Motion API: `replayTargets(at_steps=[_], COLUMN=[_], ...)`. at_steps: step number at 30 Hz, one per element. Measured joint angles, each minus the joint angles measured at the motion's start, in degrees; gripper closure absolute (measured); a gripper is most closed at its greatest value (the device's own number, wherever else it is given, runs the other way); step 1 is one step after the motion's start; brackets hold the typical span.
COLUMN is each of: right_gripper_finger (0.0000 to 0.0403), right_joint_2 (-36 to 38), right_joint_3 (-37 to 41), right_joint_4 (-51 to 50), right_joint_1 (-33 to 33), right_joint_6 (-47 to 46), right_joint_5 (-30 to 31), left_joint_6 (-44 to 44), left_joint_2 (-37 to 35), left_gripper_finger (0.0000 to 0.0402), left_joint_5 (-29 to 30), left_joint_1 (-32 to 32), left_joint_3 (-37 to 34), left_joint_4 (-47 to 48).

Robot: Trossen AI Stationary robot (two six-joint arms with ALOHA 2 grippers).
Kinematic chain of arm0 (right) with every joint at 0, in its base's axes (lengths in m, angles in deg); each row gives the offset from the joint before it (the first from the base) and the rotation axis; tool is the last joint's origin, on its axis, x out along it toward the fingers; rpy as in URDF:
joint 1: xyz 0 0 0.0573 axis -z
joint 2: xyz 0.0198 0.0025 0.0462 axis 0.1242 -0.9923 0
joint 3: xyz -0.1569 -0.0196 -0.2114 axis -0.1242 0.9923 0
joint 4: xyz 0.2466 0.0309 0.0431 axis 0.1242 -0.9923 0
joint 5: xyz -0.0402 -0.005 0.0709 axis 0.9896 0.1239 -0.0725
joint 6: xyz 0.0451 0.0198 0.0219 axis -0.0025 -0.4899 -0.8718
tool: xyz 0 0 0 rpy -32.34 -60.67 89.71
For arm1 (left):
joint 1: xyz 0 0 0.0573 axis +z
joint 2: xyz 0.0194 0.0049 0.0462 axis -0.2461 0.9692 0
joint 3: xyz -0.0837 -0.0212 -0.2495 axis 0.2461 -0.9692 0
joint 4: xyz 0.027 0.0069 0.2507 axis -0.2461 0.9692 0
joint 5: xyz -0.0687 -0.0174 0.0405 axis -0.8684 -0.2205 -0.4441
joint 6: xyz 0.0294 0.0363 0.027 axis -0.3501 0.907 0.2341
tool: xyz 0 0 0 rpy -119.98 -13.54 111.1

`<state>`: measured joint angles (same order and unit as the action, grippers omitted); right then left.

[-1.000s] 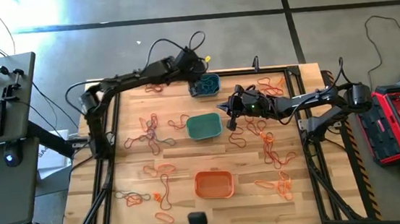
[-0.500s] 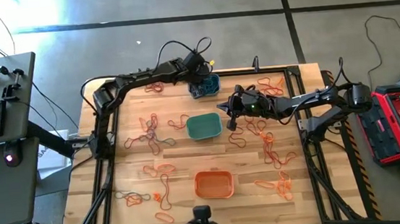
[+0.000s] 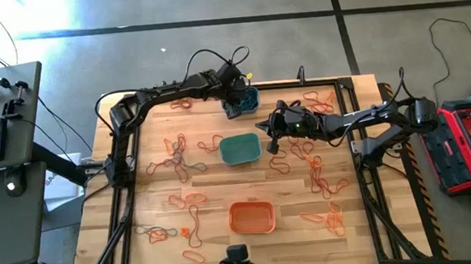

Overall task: Sort rubber bands into baskets
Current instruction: Put the blue rubber band into the blue bin

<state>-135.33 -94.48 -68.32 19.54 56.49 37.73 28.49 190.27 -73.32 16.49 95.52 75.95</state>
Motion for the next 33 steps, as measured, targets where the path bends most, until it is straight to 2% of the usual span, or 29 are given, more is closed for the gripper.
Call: replayTargets(at_steps=[4,7,16,20,26,33], right_gripper_finger=[0.0402,0.0402,0.0402,0.0402,0.0402,0.0402], right_joint_2=[0.0,0.0,0.0,0.0,-0.1,-0.1], right_joint_3=[0.0,0.0,0.0,0.0,0.0,0.0], right_joint_4=[-0.7,-1.7,-1.5,-1.4,0.0,0.5], right_joint_1=[0.0,0.0,0.0,0.0,0.0,0.0], right_joint_6=[0.0,0.0,-0.5,-1.3,-1.3,-1.3], right_joint_5=[0.0,-0.2,-0.1,-0.1,-0.1,-0.1], left_joint_6=[-0.1,0.0,-0.3,-1.2,-1.6,-1.6], left_joint_2=[0.0,-1.1,-9.5,-15.6,-24.4,-32.4], left_gripper_finger=[0.0290,0.0301,0.0366,0.0383,0.0387,0.0387], left_joint_5=[-0.1,-0.8,-1.4,-3.9,-6.1,-6.9], left_joint_1=[0.2,0.3,0.0,-0.2,-1.3,-5.4], left_joint_3=[-0.3,-3.7,-18.3,-24.9,-33.6,-42.6], left_joint_4=[0.1,-3.2,-23.5,-31.4,-34.6,-33.5])
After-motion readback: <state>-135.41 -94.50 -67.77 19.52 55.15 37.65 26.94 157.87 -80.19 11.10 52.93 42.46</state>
